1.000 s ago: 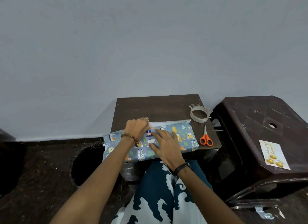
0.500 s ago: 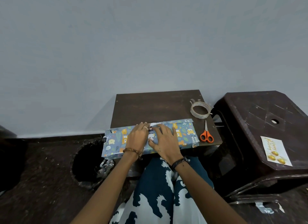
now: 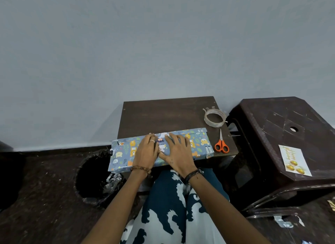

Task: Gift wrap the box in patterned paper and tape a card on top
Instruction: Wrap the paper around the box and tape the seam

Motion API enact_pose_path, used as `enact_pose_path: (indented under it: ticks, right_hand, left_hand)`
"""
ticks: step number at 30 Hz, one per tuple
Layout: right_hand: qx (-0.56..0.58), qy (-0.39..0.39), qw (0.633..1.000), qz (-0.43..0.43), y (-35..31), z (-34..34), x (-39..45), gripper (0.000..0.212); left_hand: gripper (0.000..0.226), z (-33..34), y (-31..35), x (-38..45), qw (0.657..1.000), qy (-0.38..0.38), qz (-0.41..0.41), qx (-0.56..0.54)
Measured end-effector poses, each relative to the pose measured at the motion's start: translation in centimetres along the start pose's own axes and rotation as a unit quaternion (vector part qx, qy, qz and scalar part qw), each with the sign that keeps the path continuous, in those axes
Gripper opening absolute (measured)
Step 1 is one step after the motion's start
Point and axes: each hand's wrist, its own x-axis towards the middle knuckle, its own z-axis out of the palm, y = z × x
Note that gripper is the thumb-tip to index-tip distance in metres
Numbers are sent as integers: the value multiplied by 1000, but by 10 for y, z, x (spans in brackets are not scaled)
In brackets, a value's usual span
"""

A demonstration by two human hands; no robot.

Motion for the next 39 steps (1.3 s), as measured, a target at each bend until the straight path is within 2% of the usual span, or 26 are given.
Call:
enact_pose_path:
  ticks: [3, 5, 8, 12, 14, 19, 22, 24, 27, 30, 33, 39]
  right_hand:
    - [5, -12, 1000, -19, 6, -7, 1, 75]
    - [33, -5, 999, -8, 13, -15, 6, 60]
    - [114, 42, 991, 52, 32, -27, 22, 32]
    - [163, 132, 964, 166, 73, -40, 48, 17]
    - [149, 151, 955, 205, 89, -42, 63, 19]
    - [59, 187, 936, 292, 109, -41, 92, 40]
    - [109, 221, 903, 352, 116, -38, 104, 46]
    - [124, 220, 893, 373, 122, -33, 109, 41]
    - [148, 231, 888, 369, 129, -28, 112, 23]
    - [163, 246, 890, 349, 129, -30, 111, 31]
    - [179, 252, 889, 338, 128, -33, 109, 23]
    - [243, 245, 878, 331, 128, -36, 106, 20]
  left_hand:
    - [30, 1, 1, 0, 1000, -1, 1, 18]
    - [31, 2, 1, 1, 1000, -4, 5, 30]
    - [32, 4, -2, 2, 999, -6, -2, 37]
    - [33, 7, -4, 3, 999, -7, -9, 36]
    - [32, 9, -6, 4, 999, -1, -3, 40]
    - [41, 11, -8, 4, 998, 10, 0, 57]
    - [49, 10, -7, 4, 998, 11, 9, 66]
    - [49, 11, -7, 5, 998, 11, 6, 62]
    - [51, 11, -7, 5, 998, 10, 1, 57]
    - [49, 11, -6, 6, 998, 10, 2, 56]
    - [48, 11, -6, 7, 998, 13, 4, 58]
    - [47, 11, -6, 6, 998, 15, 2, 59]
